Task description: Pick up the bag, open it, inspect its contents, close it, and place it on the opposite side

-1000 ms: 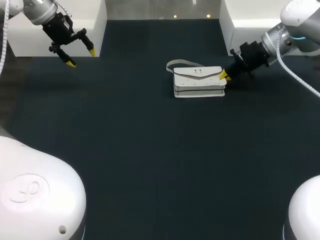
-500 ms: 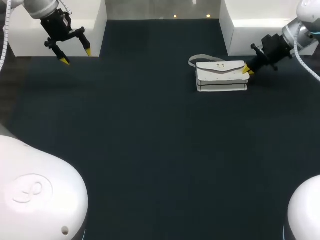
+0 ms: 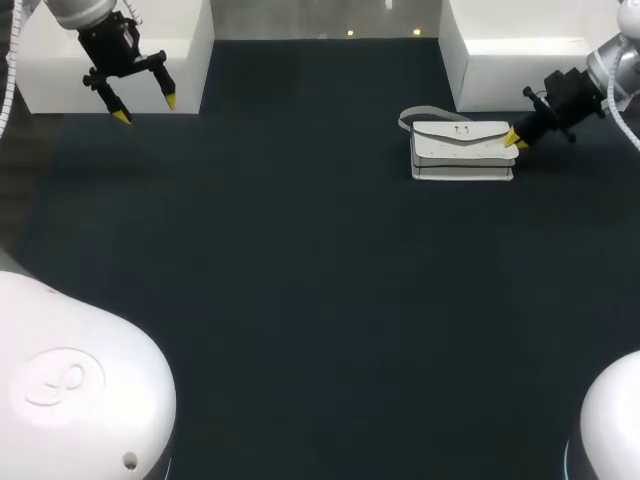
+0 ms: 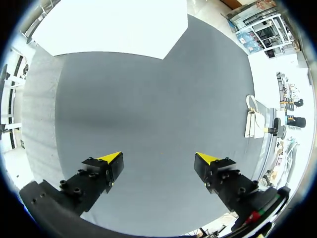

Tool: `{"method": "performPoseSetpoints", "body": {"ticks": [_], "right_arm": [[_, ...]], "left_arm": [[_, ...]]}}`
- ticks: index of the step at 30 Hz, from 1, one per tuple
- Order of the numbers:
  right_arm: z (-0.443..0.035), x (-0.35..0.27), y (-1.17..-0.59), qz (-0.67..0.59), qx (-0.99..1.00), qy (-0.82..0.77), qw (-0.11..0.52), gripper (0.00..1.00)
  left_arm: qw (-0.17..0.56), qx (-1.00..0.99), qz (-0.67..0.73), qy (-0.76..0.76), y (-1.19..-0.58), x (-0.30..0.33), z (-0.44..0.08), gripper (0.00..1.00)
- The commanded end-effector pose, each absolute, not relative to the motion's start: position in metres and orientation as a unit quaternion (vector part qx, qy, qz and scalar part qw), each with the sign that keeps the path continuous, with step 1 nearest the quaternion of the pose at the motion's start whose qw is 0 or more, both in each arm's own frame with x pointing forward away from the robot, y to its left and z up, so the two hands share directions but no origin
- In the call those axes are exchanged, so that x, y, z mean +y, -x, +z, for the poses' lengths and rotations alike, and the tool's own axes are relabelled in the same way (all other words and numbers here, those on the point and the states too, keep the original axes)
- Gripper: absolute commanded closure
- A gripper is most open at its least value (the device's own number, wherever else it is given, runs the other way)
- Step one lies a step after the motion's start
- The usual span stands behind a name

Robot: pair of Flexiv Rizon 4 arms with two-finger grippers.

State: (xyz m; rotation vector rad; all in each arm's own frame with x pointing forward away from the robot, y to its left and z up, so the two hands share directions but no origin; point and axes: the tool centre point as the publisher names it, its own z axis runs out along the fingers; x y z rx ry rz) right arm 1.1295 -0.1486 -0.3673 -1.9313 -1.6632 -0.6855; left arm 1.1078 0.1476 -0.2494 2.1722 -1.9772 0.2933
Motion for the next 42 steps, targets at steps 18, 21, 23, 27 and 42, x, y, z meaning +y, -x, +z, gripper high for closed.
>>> {"method": "performPoseSetpoints", "body": {"ticks": [18,21,23,27,42], "right_arm": [[-0.368,-0.217,-1.157,-0.233,-0.599,0.735,0.218,1.0],[-0.365,-0.231,-1.163,-0.238,-0.594,0.74,0.206,1.0],[-0.364,-0.241,-1.167,-0.24,-0.594,0.741,0.201,1.0],[-0.366,-0.255,-1.174,-0.23,-0.601,0.74,0.194,1.0],[-0.36,-0.316,-1.193,-0.236,-0.576,0.763,0.175,1.0]], "left_arm": [[0.032,-0.717,0.072,-0.693,-1.113,0.134,-0.239,0.0],[0.026,-0.723,0.069,-0.687,-1.114,0.132,-0.239,0.0],[0.025,-0.727,0.066,-0.683,-1.114,0.131,-0.238,0.0],[0.021,-0.733,0.059,-0.677,-1.113,0.129,-0.238,0.0],[0.021,-0.734,0.055,-0.676,-1.112,0.129,-0.237,0.0]]}}
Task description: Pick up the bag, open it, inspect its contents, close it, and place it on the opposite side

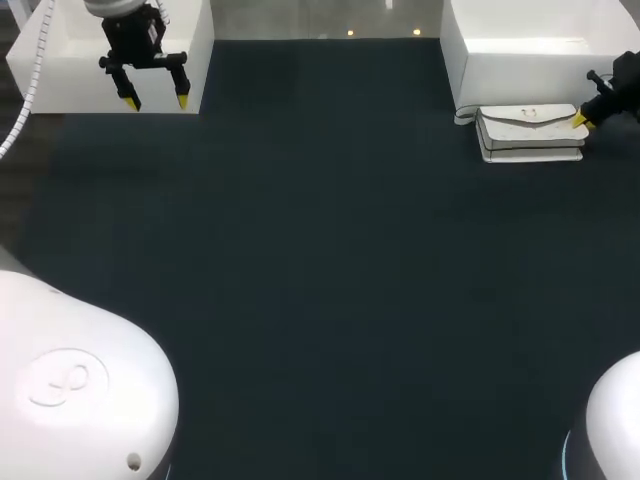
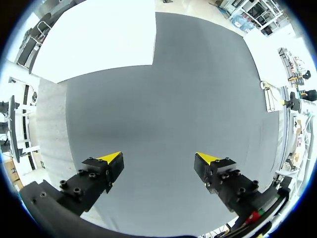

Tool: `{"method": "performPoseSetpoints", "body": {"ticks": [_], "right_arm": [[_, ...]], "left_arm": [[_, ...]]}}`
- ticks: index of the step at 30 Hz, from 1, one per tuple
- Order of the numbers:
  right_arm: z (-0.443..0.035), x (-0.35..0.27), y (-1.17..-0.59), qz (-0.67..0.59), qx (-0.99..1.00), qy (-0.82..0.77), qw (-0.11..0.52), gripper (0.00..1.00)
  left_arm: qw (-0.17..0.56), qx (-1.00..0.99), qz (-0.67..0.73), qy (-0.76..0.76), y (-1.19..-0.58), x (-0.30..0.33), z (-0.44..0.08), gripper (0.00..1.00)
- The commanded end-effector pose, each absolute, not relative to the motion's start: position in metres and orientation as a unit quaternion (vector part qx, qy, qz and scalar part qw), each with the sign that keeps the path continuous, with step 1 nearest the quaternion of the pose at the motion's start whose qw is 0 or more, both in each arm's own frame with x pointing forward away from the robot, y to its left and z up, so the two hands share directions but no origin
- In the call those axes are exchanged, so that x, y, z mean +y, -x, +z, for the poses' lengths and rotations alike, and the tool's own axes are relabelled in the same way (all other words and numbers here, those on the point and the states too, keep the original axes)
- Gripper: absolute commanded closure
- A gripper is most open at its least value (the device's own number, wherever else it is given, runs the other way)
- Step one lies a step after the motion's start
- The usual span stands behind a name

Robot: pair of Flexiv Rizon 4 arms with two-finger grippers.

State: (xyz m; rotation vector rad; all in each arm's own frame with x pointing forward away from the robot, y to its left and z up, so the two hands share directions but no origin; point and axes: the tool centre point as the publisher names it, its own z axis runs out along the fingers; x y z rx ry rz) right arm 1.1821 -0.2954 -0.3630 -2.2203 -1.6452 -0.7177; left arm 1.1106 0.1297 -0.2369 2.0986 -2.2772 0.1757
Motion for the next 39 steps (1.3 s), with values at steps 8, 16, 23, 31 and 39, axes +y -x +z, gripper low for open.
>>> {"method": "performPoseSetpoints", "body": {"ticks": [8,16,23,31,39], "right_arm": [[-0.359,-0.334,-1.196,-0.241,-0.566,0.767,0.18,1.0],[-0.366,-0.334,-1.203,-0.236,-0.566,0.767,0.189,1.0],[-0.366,-0.336,-1.204,-0.235,-0.561,0.769,0.193,0.0],[-0.344,-0.343,-1.185,-0.231,-0.542,0.793,0.156,0.0],[-0.307,-0.325,-1.161,-0.217,-0.557,0.795,0.099,0.0]], "left_arm": [[0.021,-0.734,0.055,-0.676,-1.112,0.129,-0.237,0.0],[0.021,-0.734,0.055,-0.676,-1.112,0.129,-0.237,0.0],[0.021,-0.734,0.055,-0.676,-1.112,0.129,-0.237,0.0],[0.021,-0.734,0.055,-0.676,-1.112,0.129,-0.237,0.0],[0.021,-0.734,0.055,-0.676,-1.112,0.129,-0.237,0.0]]}}
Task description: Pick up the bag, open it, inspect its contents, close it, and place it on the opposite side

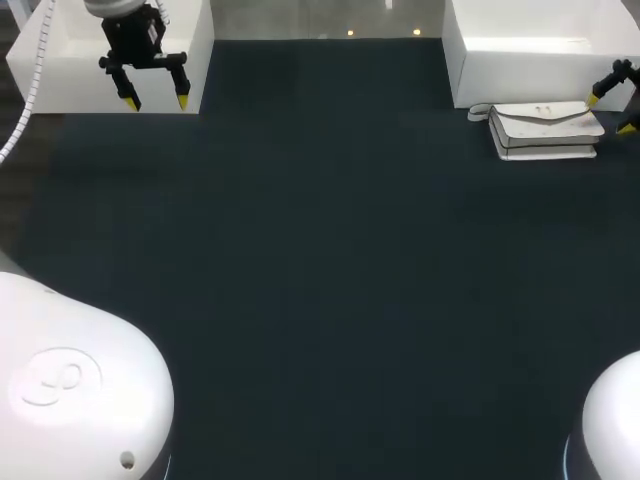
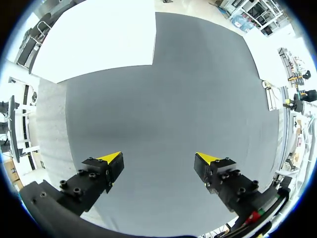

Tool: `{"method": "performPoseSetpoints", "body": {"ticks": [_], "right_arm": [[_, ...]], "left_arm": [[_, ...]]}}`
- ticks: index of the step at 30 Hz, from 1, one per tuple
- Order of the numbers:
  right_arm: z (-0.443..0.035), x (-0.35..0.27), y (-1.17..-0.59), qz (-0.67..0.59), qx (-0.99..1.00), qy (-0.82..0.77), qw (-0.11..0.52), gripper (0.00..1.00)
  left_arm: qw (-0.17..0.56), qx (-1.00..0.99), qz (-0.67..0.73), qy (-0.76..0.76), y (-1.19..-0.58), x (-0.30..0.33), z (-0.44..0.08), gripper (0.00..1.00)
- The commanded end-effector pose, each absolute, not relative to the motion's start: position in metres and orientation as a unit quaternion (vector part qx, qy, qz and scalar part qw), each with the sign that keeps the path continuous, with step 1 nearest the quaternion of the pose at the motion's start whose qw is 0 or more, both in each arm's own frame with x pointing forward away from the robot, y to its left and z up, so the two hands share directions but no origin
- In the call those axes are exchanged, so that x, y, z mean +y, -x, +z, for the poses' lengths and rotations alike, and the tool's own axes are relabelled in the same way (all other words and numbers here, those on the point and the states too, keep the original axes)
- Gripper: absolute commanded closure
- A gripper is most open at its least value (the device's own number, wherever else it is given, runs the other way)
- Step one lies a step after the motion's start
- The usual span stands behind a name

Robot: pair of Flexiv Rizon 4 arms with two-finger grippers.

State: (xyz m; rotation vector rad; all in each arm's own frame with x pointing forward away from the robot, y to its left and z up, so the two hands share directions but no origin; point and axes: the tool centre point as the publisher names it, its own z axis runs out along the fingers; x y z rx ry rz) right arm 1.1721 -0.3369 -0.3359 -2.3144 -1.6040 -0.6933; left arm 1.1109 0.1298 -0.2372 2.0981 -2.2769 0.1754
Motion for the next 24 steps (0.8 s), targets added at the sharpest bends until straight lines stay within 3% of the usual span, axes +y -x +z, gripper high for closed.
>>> {"method": "performPoseSetpoints", "body": {"ticks": [1,10,24], "right_arm": [[-0.304,-0.322,-1.158,-0.215,-0.56,0.795,0.094,0.0],[-0.286,-0.29,-1.135,-0.182,-0.585,0.789,0.043,0.0],[-0.275,-0.251,-1.113,-0.153,-0.606,0.78,0.018,0.0]], "left_arm": [[0.021,-0.734,0.055,-0.676,-1.112,0.129,-0.237,0.0],[0.021,-0.734,0.055,-0.676,-1.112,0.129,-0.237,0.0],[0.021,-0.734,0.055,-0.676,-1.112,0.129,-0.237,0.0]]}}
